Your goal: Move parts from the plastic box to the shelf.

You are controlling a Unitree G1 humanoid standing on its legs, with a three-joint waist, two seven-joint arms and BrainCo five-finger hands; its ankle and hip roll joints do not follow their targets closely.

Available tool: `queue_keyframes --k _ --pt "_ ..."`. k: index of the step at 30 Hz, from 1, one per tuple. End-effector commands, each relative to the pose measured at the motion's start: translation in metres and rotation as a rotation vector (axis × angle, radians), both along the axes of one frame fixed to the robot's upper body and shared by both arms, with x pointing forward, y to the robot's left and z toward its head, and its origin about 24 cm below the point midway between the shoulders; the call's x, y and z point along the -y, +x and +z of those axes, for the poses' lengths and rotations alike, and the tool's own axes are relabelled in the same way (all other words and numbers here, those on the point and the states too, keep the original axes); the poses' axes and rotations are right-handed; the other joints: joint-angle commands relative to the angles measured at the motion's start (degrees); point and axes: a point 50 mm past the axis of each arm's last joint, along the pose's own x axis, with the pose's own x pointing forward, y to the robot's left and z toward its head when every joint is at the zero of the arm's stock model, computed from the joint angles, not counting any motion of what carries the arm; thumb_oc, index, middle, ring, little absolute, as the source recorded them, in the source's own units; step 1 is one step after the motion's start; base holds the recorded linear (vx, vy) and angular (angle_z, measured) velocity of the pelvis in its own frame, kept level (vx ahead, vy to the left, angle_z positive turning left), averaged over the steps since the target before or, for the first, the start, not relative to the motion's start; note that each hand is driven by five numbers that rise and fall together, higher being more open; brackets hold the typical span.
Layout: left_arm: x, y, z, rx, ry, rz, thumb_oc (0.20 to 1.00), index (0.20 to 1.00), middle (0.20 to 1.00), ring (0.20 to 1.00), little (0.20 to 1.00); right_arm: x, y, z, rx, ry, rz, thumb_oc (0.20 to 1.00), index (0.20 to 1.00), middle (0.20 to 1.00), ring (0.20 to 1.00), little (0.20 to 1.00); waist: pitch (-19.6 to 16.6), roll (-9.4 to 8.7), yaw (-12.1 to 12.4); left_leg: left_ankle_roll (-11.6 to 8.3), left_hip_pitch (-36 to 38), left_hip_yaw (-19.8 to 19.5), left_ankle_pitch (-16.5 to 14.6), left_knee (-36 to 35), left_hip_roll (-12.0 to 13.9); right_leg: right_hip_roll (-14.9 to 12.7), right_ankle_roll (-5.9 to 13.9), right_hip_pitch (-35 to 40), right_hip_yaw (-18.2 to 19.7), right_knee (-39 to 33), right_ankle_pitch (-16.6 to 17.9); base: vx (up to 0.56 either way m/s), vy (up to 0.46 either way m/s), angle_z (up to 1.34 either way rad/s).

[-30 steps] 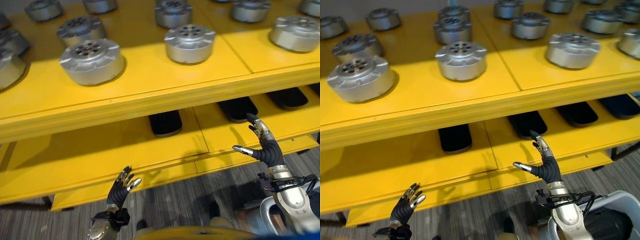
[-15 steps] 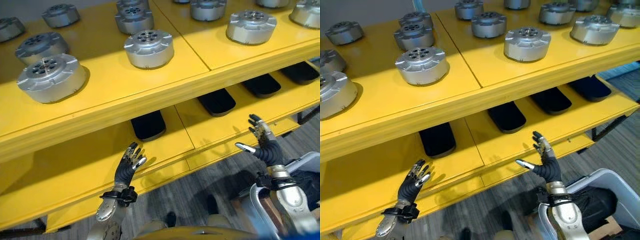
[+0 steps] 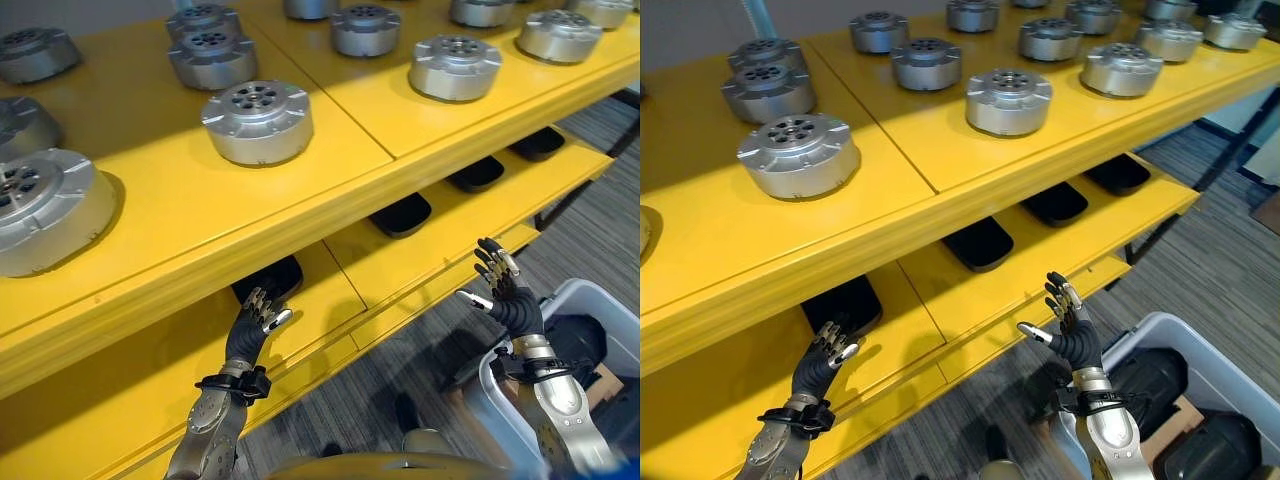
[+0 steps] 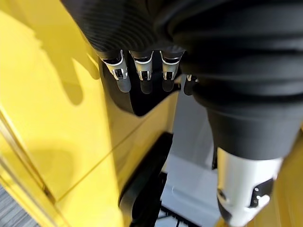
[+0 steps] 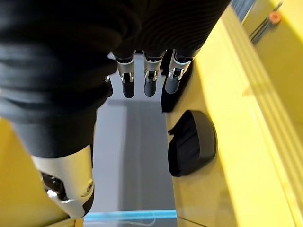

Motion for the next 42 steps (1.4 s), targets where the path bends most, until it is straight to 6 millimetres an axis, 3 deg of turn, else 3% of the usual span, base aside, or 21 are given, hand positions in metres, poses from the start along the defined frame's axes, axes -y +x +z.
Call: queue_keyframes --k 1,2,4,5,6,10,11,12,14,15,19,25,30,31,34,35,37,38,39,40,42 --pt "-0.013 0.006 0.020 0.108 0.067 0.034 1.000 1.000 1.000 1.000 1.000 0.002 0.007 0.016 0.075 -0.020 0.045 1.000 1.000 1.000 1.000 1.000 -1.4 1.03 0.4 0.52 -5.6 0.9 5.1 -1.0 -1.0 4.9 1.01 -1.9 -2.3 8.5 -2.6 -0.08 0.084 -0.52" --pt "-0.014 0.008 0.022 0.115 0.079 0.039 1.000 1.000 1.000 1.000 1.000 -0.001 0.009 0.017 0.080 -0.020 0.050 1.000 1.000 1.000 1.000 1.000 -0.8 1.04 0.3 0.58 -5.7 1.8 4.9 -0.7 -0.9 4.9 1.49 -3.0 -2.9 9.8 -2.5 -0.10 0.076 -0.60" --pt "-0.017 0.012 0.025 0.127 0.102 0.056 1.000 1.000 1.000 1.000 1.000 -0.007 0.014 0.020 0.096 0.001 0.063 1.000 1.000 1.000 1.000 1.000 0.6 1.55 1.9 0.44 -5.7 4.6 4.3 0.1 0.2 1.2 1.53 -5.1 -12.1 14.8 -4.0 -0.09 0.061 -1.25" --pt "-0.021 0.009 0.025 0.116 0.105 0.076 1.000 1.000 1.000 1.000 1.000 -0.011 0.014 0.018 0.091 0.025 0.063 1.000 1.000 1.000 1.000 1.000 0.7 2.33 3.7 0.04 -5.5 7.3 3.7 0.6 1.6 -6.2 0.08 -3.6 -23.1 16.2 -4.7 -0.06 -0.027 -1.73" --pt "-0.025 0.004 0.023 0.101 0.099 0.089 1.000 1.000 1.000 1.000 1.000 -0.011 0.012 0.016 0.083 0.018 0.066 1.000 1.000 1.000 1.000 1.000 0.7 2.38 3.6 -0.04 -4.6 8.8 2.8 0.9 2.5 -10.1 0.10 -2.3 -25.5 16.0 -3.3 -0.01 -0.064 -1.56" --pt "-0.028 -0.003 0.021 0.085 0.097 0.095 1.000 1.000 1.000 1.000 1.000 -0.010 0.008 0.009 0.045 0.021 0.056 1.000 1.000 1.000 1.000 1.000 -0.3 1.34 4.8 -0.04 -3.8 11.1 1.1 1.3 2.4 -19.1 3.08 0.3 -28.3 12.4 4.4 0.04 -0.107 -0.75" --pt "-0.031 -0.006 0.018 0.067 0.104 0.114 1.000 1.000 1.000 1.000 1.000 -0.012 0.008 0.009 0.042 0.024 0.056 1.000 1.000 1.000 1.000 1.000 -1.5 -0.72 5.7 -0.47 -3.2 13.3 0.3 0.9 1.6 -22.8 5.40 2.3 -33.0 8.4 8.1 0.11 -0.173 -0.62" --pt "-0.031 -0.007 0.017 0.062 0.106 0.122 1.000 1.000 1.000 1.000 1.000 -0.012 0.008 0.008 0.041 0.021 0.056 1.000 1.000 1.000 1.000 1.000 -1.9 -1.51 6.0 -0.87 -2.7 14.1 0.1 0.4 1.3 -23.2 6.36 3.6 -34.2 6.4 8.7 0.10 -0.190 -0.61" --pt "-0.032 -0.007 0.016 0.059 0.106 0.133 1.000 1.000 1.000 1.000 1.000 -0.012 0.007 0.007 0.037 0.015 0.056 1.000 1.000 1.000 1.000 1.000 -2.4 -2.03 6.2 -1.11 -2.5 14.8 0.3 0.1 1.5 -23.1 7.01 3.9 -34.4 5.5 8.8 0.03 -0.142 -0.66" --pt "-0.032 -0.008 0.015 0.058 0.093 0.145 1.000 1.000 1.000 1.000 1.000 -0.011 0.008 0.010 0.043 0.008 0.059 1.000 1.000 1.000 1.000 1.000 -2.5 -2.30 5.9 -1.67 -2.5 15.5 0.6 0.0 2.2 -21.7 7.54 3.1 -32.9 5.3 9.5 0.01 -0.195 -0.55" --pt "-0.029 -0.005 0.017 0.071 0.069 0.146 1.000 1.000 1.000 1.000 1.000 -0.002 0.007 0.014 0.060 -0.009 0.039 1.000 1.000 1.000 1.000 1.000 -2.1 -1.64 4.0 -2.92 -3.0 15.8 1.2 0.2 4.3 -19.8 6.96 3.6 -33.2 4.1 8.1 0.04 -0.175 -0.28" --pt "-0.027 -0.002 0.017 0.079 0.051 0.142 1.000 1.000 1.000 1.000 1.000 0.006 0.008 0.022 0.093 -0.021 0.016 1.000 1.000 1.000 1.000 1.000 -1.2 0.05 1.8 -5.13 -2.2 17.2 1.8 0.3 8.6 -15.9 4.96 3.4 -31.8 4.4 3.4 0.03 -0.166 -0.15" --pt "-0.021 0.003 0.019 0.096 0.032 0.104 1.000 1.000 1.000 1.000 1.000 0.017 0.007 0.031 0.128 -0.083 0.004 1.000 1.000 1.000 1.000 1.000 -0.2 2.13 -0.2 -8.06 -2.1 19.7 2.7 3.1 14.5 -10.4 2.26 2.2 -29.0 5.8 -1.4 0.02 -0.212 -0.35" --pt "-0.021 0.006 0.021 0.111 0.035 0.102 1.000 1.000 1.000 1.000 1.000 0.020 0.007 0.034 0.142 -0.104 0.005 1.000 1.000 1.000 1.000 1.000 0.8 2.16 -0.7 -8.72 -3.5 19.5 3.0 7.0 16.2 -8.9 1.12 1.9 -27.9 6.6 -3.0 -0.04 -0.322 -0.22" --pt "-0.022 0.006 0.024 0.125 0.015 0.113 1.000 1.000 1.000 1.000 1.000 0.022 0.008 0.036 0.146 -0.119 0.018 1.000 1.000 1.000 1.000 1.000 3.4 2.10 -0.5 -9.96 -9.1 17.6 8.9 22.2 20.6 -4.9 -2.44 2.5 -26.6 7.0 -5.5 -0.02 -0.292 -0.22" --pt "-0.022 0.006 0.026 0.134 0.015 0.117 1.000 1.000 1.000 1.000 1.000 0.022 0.008 0.038 0.152 -0.127 0.021 1.000 1.000 1.000 1.000 1.000 5.4 1.34 0.6 -10.13 -12.2 13.6 11.6 29.7 19.3 -3.9 -3.85 2.7 -25.4 7.3 -5.7 -0.05 -0.224 -0.66" --pt "-0.020 0.010 0.033 0.164 0.022 0.111 1.000 1.000 1.000 1.000 1.000 0.026 0.010 0.040 0.160 -0.139 0.011 1.000 1.000 1.000 1.000 1.000 7.7 0.22 1.8 -10.34 -17.7 8.1 12.7 34.1 16.3 -3.5 -4.49 2.6 -24.7 7.4 -6.7 -0.01 -0.123 -1.04" --pt "-0.019 0.014 0.037 0.184 0.023 0.116 1.000 1.000 1.000 1.000 1.000 0.026 0.014 0.041 0.169 -0.129 -0.006 1.000 1.000 1.000 1.000 1.000 8.4 0.34 2.6 -9.61 -20.7 6.0 14.0 24.3 19.3 -2.3 -3.81 2.1 -22.9 8.3 -8.3 0.23 0.270 -0.63" --pt "-0.015 0.021 0.042 0.208 0.029 0.114 1.000 1.000 1.000 1.000 1.000 0.025 0.021 0.046 0.208 -0.091 -0.035 1.000 1.000 1.000 1.000 1.000 10.9 1.73 4.8 -10.72 -20.4 3.1 19.9 5.6 23.8 -1.4 -2.54 0.6 -19.1 13.3 -11.0 0.27 0.468 -0.16" --pt "-0.014 0.022 0.037 0.195 0.001 0.133 1.000 1.000 1.000 1.000 1.000 0.014 0.029 0.046 0.214 -0.066 0.004 1.000 1.000 1.000 1.000 1.000 11.1 2.00 4.7 -10.81 -16.1 3.9 16.4 3.6 23.9 -1.3 -1.81 -2.6 -16.3 16.9 -11.4 0.15 0.506 -0.57" --pt "-0.015 0.028 0.044 0.230 -0.012 0.133 1.000 1.000 1.000 1.000 1.000 0.012 0.031 0.049 0.232 -0.063 0.008 1.000 1.000 1.000 1.000 1.000 11.6 1.55 3.1 -10.92 -15.9 8.0 14.3 5.9 23.1 -2.8 -0.76 -4.3 -15.1 15.5 -9.4 0.02 0.286 -1.96"
